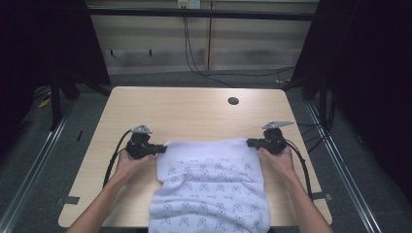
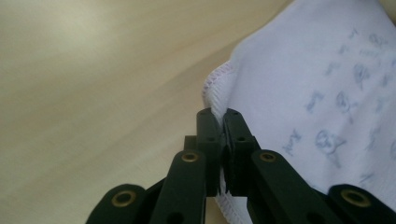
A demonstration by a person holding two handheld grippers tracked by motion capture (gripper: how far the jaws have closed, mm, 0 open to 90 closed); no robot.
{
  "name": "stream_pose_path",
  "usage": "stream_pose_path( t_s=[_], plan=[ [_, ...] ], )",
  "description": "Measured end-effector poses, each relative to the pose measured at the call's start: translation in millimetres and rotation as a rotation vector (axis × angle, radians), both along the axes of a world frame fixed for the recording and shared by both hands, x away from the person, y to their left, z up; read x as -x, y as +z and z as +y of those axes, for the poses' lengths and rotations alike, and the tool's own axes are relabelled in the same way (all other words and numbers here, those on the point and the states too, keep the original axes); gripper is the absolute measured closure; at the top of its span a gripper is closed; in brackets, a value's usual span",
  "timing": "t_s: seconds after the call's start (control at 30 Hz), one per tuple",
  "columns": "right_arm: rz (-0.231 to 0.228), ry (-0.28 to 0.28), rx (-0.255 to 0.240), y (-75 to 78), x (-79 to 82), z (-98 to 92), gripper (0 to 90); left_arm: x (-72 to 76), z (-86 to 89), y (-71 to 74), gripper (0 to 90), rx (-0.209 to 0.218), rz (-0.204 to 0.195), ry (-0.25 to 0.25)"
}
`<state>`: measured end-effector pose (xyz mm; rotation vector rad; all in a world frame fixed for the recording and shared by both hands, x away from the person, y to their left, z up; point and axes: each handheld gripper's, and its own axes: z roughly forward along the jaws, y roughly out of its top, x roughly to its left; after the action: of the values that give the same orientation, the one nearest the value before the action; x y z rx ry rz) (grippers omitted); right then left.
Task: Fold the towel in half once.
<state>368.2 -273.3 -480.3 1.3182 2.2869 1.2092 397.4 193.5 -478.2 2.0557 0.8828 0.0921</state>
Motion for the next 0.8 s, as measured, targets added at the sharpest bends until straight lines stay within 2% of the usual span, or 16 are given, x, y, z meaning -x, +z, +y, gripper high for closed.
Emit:
stream_pose_path(
  t_s=[0.1,0.23,0.33,0.47,0.53,0.63,0.73,0.77,0.8],
  plan=[
    [-0.061,-0.039,-0.048,26.7,-9.1,-8.8,84.8,-10.1,-1.6,27.9,87.1,0.05,-0.07,0.025],
    [-0.135,-0.064,-0.074,63.3,-17.5,-14.7,84.9,-22.5,-2.3,62.0,87.1,0.099,-0.144,0.055],
    [-0.173,-0.078,-0.101,85.2,-22.7,-19.4,84.8,-29.3,-2.5,79.0,87.1,0.128,-0.165,0.072],
    [-0.207,-0.098,-0.106,112.0,-32.7,-25.1,84.9,-35.5,-5.4,97.2,87.1,0.169,-0.205,0.079],
    [-0.217,-0.109,-0.096,122.9,-38.4,-26.0,84.9,-39.4,-6.7,105.3,87.1,0.175,-0.215,0.077],
    [-0.24,-0.128,-0.107,138.2,-45.3,-27.4,84.9,-43.5,-6.1,117.4,87.1,0.206,-0.24,0.086],
    [-0.282,-0.143,-0.168,151.8,-45.6,-28.1,84.9,-44.1,-1.8,127.9,87.1,0.229,-0.258,0.096],
    [-0.288,-0.141,-0.178,153.8,-44.8,-27.3,84.9,-42.9,-0.9,129.3,87.1,0.232,-0.262,0.099],
    [-0.287,-0.133,-0.175,154.2,-43.6,-26.1,84.9,-41.5,-0.1,129.9,87.1,0.218,-0.271,0.091]
  ],
)
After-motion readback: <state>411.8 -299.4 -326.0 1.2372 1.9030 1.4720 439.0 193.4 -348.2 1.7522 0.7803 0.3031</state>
